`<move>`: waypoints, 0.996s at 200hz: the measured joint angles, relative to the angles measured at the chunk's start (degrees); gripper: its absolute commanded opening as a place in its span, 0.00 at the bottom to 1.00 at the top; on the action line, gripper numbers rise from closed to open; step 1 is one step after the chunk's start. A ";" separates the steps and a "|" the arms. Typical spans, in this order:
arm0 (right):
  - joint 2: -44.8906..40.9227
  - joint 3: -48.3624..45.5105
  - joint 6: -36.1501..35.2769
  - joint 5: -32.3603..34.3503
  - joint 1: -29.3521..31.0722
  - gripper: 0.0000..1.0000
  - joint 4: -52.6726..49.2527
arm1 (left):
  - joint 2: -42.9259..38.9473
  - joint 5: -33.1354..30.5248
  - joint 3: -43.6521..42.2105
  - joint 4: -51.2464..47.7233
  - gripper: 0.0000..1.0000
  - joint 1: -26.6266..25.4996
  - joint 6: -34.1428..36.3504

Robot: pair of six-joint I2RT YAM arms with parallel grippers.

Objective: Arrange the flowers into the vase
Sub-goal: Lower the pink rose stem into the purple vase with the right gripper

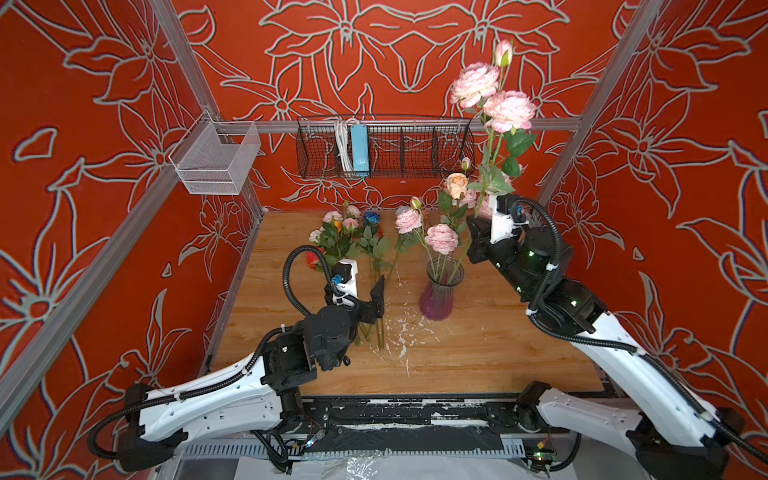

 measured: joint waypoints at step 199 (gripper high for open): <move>-13.94 -14.45 9.33 -9.07 -0.09 0.46 -4.57 | 4.94 3.87 -0.02 -2.08 0.79 4.26 -4.72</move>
